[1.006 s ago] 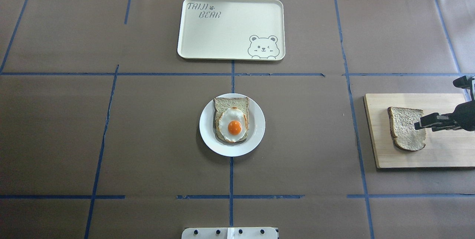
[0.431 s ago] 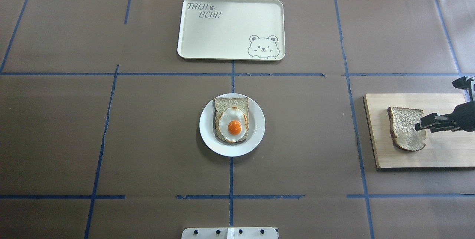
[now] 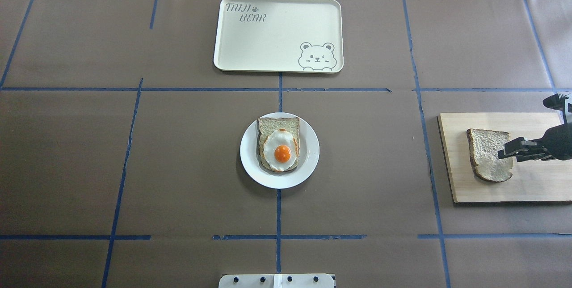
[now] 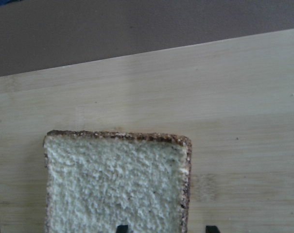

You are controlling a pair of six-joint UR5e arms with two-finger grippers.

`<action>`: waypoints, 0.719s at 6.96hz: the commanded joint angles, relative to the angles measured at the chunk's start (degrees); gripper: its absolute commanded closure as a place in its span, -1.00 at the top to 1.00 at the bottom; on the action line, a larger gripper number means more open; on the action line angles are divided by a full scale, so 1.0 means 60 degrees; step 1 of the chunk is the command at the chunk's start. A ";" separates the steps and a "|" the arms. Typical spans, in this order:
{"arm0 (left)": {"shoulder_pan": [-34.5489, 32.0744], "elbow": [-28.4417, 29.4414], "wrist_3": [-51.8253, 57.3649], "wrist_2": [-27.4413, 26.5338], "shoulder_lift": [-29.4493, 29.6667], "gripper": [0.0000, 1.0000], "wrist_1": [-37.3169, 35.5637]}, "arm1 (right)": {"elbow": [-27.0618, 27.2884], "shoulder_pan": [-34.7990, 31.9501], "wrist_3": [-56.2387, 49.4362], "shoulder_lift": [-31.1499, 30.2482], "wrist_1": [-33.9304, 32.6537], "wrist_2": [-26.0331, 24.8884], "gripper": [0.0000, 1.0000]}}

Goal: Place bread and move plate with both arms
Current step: 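Lower the right gripper and close it on the bread slice's edge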

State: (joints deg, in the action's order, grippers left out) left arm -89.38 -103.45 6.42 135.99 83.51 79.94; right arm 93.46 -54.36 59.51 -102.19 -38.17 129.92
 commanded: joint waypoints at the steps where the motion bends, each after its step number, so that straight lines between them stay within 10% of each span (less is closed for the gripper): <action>1: 0.0000 0.0000 0.0000 0.0011 -0.0003 1.00 -0.0008 | -0.0035 0.0008 0.0013 -0.0019 -0.0039 -0.0003 0.08; 5: 0.0000 -0.0014 0.0000 0.0011 0.0012 1.00 0.0006 | -0.0079 0.0008 0.0013 -0.0005 -0.0156 -0.0003 -0.16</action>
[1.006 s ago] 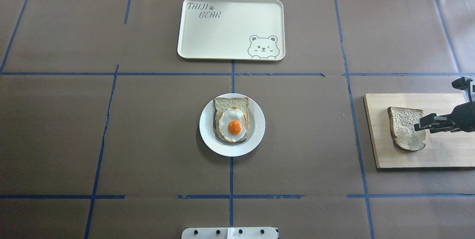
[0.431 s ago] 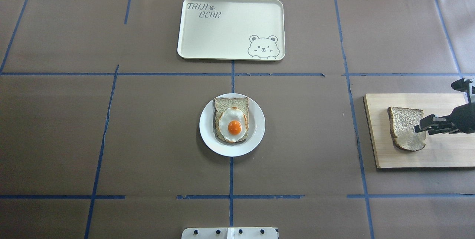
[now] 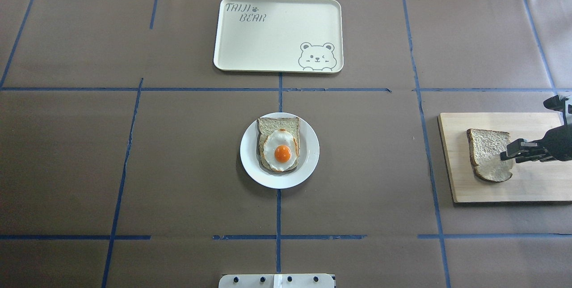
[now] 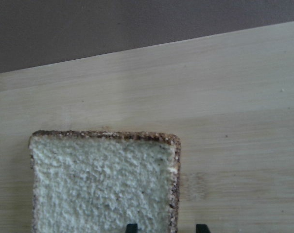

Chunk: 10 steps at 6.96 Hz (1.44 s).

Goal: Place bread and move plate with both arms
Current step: 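Lower the right gripper and close it on the bread slice's edge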

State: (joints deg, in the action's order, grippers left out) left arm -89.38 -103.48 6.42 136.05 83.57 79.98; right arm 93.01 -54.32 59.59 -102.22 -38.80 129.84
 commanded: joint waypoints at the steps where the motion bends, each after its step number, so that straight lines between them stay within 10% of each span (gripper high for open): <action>1: 0.0014 -0.0010 0.0000 0.0000 0.0002 1.00 0.0001 | -0.0003 0.0014 0.0000 0.0015 -0.0109 0.0010 -0.76; 2: 0.0000 -0.0010 0.0000 0.0000 0.0002 1.00 0.0001 | -0.0003 0.0015 0.0000 0.0015 -0.0110 0.0010 -1.00; 10: -0.0015 -0.0171 0.0000 -0.0014 -0.0012 1.00 0.0001 | 0.1237 -0.0059 0.0015 0.0015 0.0036 0.0418 -1.00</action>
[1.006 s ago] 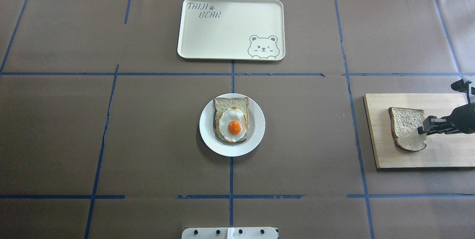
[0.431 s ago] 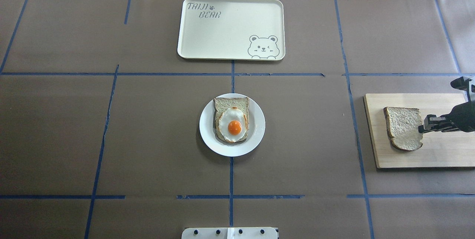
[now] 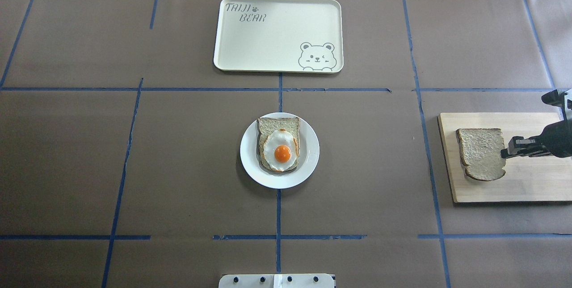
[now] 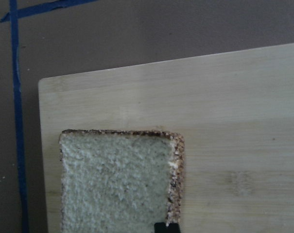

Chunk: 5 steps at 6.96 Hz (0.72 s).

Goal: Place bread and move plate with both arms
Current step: 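Lower the right gripper and close it on the bread slice's edge, then lift the bread and carry it with the right gripper onto the egg toast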

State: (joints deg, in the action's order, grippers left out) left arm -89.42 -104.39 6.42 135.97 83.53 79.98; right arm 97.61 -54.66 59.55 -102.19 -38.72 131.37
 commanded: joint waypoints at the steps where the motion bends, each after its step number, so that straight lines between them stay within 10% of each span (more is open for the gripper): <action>1: -0.0009 -0.0063 0.0000 0.0000 -0.0006 1.00 -0.0015 | 0.0982 0.0028 0.0442 0.0054 0.0095 0.0194 -1.00; 5: -0.0009 -0.0195 0.0000 0.0000 -0.0021 1.00 -0.0015 | 0.0972 0.1148 0.4801 0.3911 0.0125 0.0415 -1.00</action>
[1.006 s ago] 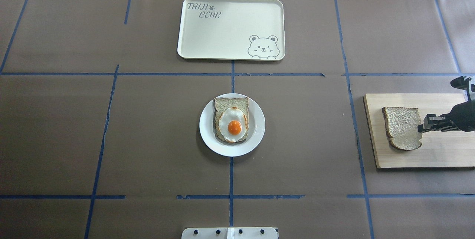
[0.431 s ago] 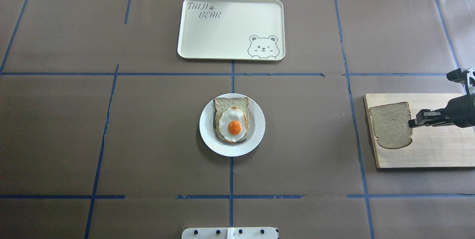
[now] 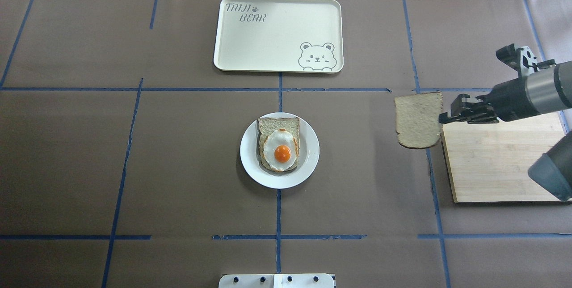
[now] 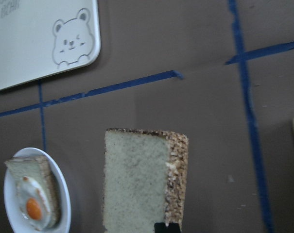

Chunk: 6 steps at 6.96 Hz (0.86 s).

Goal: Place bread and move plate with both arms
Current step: 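Lift the bread and carry it with the right gripper onto the egg toast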

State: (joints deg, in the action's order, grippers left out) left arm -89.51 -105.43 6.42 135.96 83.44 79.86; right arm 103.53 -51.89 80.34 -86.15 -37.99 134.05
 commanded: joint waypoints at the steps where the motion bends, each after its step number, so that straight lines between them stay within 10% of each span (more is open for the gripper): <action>1: 0.0007 -0.0021 0.0000 0.0001 0.0010 1.00 0.0006 | -0.0290 0.1288 0.1606 0.2089 -0.0011 -0.0191 -1.00; 6: 0.0007 -0.0050 0.0000 0.0001 0.0010 1.00 0.0006 | -0.1801 0.3313 0.0748 0.3929 0.0033 -0.2386 -1.00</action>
State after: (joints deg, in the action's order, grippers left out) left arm -89.47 -105.62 6.42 135.97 83.50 79.89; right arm 94.13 -34.13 86.73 -63.55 -37.70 122.75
